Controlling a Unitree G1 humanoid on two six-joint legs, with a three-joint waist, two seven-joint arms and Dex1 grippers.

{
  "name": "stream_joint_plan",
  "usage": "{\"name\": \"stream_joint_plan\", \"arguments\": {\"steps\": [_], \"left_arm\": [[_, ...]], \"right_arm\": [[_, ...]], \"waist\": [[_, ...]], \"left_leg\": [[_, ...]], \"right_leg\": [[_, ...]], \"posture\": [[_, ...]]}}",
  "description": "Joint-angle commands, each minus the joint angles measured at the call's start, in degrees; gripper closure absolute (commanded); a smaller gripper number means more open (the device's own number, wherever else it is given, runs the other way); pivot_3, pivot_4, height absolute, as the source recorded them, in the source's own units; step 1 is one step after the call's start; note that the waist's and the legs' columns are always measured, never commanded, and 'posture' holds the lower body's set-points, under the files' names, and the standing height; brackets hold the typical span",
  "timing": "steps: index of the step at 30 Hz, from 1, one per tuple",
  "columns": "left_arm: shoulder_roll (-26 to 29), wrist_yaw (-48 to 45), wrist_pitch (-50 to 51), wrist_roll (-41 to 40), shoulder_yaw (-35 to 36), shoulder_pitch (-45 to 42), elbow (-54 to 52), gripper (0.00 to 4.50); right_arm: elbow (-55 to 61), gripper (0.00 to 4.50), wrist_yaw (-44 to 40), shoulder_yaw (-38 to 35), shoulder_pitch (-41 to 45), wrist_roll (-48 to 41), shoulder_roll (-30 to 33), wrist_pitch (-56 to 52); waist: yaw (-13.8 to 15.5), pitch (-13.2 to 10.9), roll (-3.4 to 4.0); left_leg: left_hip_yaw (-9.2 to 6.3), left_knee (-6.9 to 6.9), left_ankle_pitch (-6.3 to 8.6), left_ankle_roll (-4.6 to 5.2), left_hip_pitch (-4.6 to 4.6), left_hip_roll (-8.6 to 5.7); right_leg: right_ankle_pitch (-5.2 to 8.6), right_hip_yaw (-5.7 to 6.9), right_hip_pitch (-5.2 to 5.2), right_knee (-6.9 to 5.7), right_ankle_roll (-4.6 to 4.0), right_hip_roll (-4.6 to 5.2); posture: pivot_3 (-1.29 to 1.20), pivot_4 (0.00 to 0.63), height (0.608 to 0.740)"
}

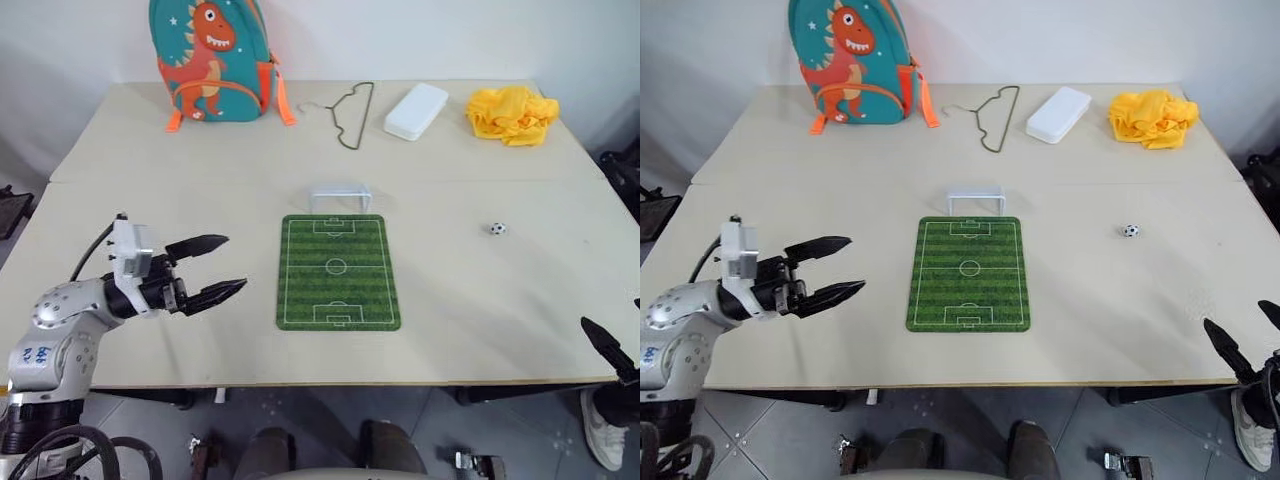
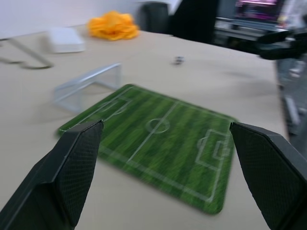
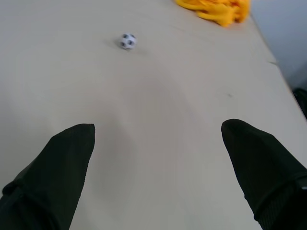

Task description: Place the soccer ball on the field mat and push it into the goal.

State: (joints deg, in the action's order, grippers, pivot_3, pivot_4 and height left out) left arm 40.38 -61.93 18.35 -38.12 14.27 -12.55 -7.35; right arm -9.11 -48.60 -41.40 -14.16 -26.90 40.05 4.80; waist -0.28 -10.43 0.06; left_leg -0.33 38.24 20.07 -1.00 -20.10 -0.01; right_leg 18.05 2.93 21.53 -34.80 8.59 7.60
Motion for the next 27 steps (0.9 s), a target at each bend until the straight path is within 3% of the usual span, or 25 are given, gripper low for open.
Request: {"name": "stream_joint_plan", "arguments": {"steps": [1, 5, 9, 12, 16, 18, 27], "left_arm": [[0.27, -1.2, -0.41, -0.32, 0.46, -0.62, 0.17, 0.0], [-0.03, -1.36, 1.11, -1.42, 0.6, 0.28, -0.59, 0.0], [-1.07, -0.57, 1.79, -1.48, 0.09, 0.97, -2.22, 0.0], [-1.41, -0.43, 2.48, -1.37, -0.35, 1.13, -2.7, 0.0], [-1.58, -0.07, 2.88, -1.51, -0.23, 1.2, -3.31, 0.0], [-1.59, 0.17, 3.12, -1.79, 0.05, 1.52, -3.81, 0.0], [-1.69, 0.87, 3.7, -2.5, 0.76, 2.66, -5.56, 0.0]], "right_arm": [[1.79, 0.04, 2.77, 2.52, 4.78, 0.17, 1.62, -3.1], [5.79, 0.04, 8.1, 11.44, 15.22, 1.48, 3.45, -15.81], [4.03, 0.04, 12.44, 21.35, 32.86, 3.98, 2.28, -24.52], [-1.36, 0.04, 19.0, 29.25, 43.13, 11.08, 0.35, -30.8], [-7.26, 0.04, 23.36, 32.6, 50.57, 15.03, -2.42, -31.37], [-10.08, 0.04, 24.81, 33.47, 52.88, 16.6, -3.34, -30.87], [-16.19, 0.04, 25.17, 30.88, 56.32, 16.13, -3.58, -29.68]], "waist": [[-0.7, 0.0, 0.01], [-1.57, -0.01, 0.02], [-1.42, -0.15, 0.26], [-0.84, -0.17, 0.26], [0.48, -0.16, 0.27], [0.32, -0.16, 0.26], [-0.18, -0.16, 0.26]], "left_leg": [[0.03, 0.0, 0.0, 0.0, 0.02, 0.02], [0.01, 0.03, -0.01, 0.0, 0.04, 0.06], [-0.16, 0.19, -0.03, -0.01, -0.01, 0.06], [-0.3, 0.28, -0.05, -0.05, -0.16, 0.04], [-0.5, 0.32, -0.06, -0.11, -0.63, -0.05], [-0.53, 0.66, -0.05, -0.09, -1.3, -0.14], [-0.44, 0.78, -0.09, -0.11, -1.35, -0.08]], "right_leg": [[0.0, -0.01, 0.0, -0.02, 0.0, 0.0], [0.0, -0.03, 0.05, -0.16, 0.0, -0.01], [-0.02, -0.11, 0.17, -0.23, -0.02, 0.01], [-0.02, 0.04, 0.28, -0.28, -0.01, 0.0], [-0.02, 0.24, 0.65, -0.6, -0.02, 0.04], [-0.05, 0.23, 1.19, -0.81, 0.01, 0.11], [-0.08, 0.36, 1.16, -0.79, 0.07, 0.05]], "posture": [[0.0, 0.15, 0.74], [0.0, 0.15, 0.74], [0.0, 0.15, 0.74], [0.0, 0.15, 0.74], [0.0, 0.15, 0.74], [0.0, 0.15, 0.74], [0.0, 0.15, 0.74]]}}
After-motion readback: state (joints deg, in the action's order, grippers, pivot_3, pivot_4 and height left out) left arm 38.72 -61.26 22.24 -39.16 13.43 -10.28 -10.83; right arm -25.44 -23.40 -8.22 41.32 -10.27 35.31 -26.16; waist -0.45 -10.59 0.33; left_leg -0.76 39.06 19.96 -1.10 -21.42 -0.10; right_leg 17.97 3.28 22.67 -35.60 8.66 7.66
